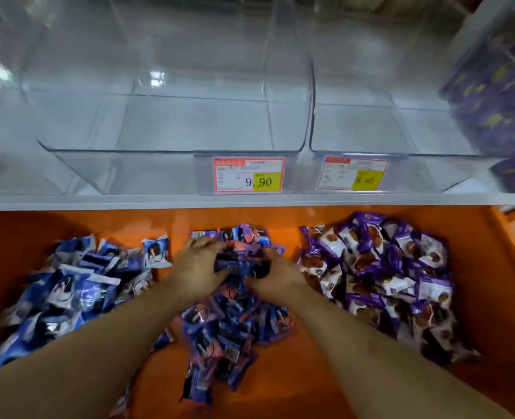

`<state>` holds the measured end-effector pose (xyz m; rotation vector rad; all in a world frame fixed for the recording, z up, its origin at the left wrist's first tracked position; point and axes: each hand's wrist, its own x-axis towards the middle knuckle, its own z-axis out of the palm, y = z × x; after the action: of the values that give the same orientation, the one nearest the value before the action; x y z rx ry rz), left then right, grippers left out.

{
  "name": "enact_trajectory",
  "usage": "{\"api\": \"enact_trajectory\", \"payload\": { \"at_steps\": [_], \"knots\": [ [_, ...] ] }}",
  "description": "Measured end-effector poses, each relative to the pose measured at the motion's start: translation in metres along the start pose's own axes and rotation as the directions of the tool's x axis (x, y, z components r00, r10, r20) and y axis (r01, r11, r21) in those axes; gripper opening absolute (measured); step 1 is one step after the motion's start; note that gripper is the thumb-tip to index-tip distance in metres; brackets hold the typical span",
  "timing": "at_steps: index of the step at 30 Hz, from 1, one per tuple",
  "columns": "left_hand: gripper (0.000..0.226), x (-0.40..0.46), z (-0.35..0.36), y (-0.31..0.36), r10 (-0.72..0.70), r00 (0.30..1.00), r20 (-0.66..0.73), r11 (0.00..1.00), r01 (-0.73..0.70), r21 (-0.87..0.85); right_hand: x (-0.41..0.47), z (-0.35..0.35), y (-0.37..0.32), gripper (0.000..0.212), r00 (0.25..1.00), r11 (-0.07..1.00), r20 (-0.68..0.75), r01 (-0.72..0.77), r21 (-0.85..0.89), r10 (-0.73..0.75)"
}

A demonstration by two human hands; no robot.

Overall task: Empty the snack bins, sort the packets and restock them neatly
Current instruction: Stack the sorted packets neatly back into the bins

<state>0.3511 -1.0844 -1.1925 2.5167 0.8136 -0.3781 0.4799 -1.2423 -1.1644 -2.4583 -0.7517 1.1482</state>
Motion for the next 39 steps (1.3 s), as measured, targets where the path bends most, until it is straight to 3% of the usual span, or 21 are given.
{"api": "enact_trajectory", "payload": {
  "at_steps": [7, 13, 23, 26, 29, 33, 34, 36, 39],
  "knots": [
    [0.031, 0.003, 0.006, 0.006, 0.021, 0.998, -0.067, 0.999, -0.023, -0.032, 0.004, 0.014, 0.006, 0.043, 0.996, 0.995, -0.091, -0.008, 0.098, 0.017],
    [0.032, -0.041, -0.046, 0.016, 0.039, 0.999, -0.002, 0.979, -0.038, -0.202, -0.022, -0.016, -0.006, 0.024, 0.994, 0.991, -0.111, 0.038, 0.125, -0.024],
    [0.032, -0.149, -0.181, 0.044, 0.075, 0.989, -0.125, 0.898, -0.121, -0.423, -0.133, -0.081, -0.052, 0.024, 0.977, 0.933, -0.036, 0.211, 0.29, -0.21],
    [0.027, -0.186, -0.211, 0.059, 0.061, 0.98, -0.188, 0.823, -0.156, -0.546, -0.172, -0.1, -0.073, 0.04, 0.958, 0.926, -0.084, 0.286, 0.247, -0.274],
    [0.031, -0.221, -0.231, 0.076, 0.015, 0.968, -0.25, 0.691, -0.19, -0.697, -0.207, -0.123, -0.097, 0.025, 0.916, 0.874, -0.119, 0.401, 0.273, -0.383],
    [0.019, -0.242, -0.244, 0.091, 0.004, 0.986, -0.165, 0.253, -0.161, -0.954, -0.243, -0.147, -0.127, 0.017, 0.84, 0.777, -0.212, 0.543, 0.318, -0.5],
    [0.018, -0.243, -0.246, 0.092, -0.002, 0.983, -0.181, 0.206, -0.177, -0.962, -0.248, -0.151, -0.131, 0.017, 0.829, 0.765, -0.224, 0.559, 0.319, -0.512],
    [0.021, -0.242, -0.25, 0.089, -0.037, 0.97, -0.241, 0.223, -0.227, -0.948, -0.256, -0.155, -0.136, 0.022, 0.818, 0.748, -0.237, 0.576, 0.329, -0.524],
    [0.033, -0.24, -0.259, 0.084, -0.069, 0.937, -0.343, 0.33, -0.303, -0.894, -0.257, -0.157, -0.143, 0.038, 0.803, 0.753, -0.312, 0.59, 0.292, -0.508]
  ]
}}
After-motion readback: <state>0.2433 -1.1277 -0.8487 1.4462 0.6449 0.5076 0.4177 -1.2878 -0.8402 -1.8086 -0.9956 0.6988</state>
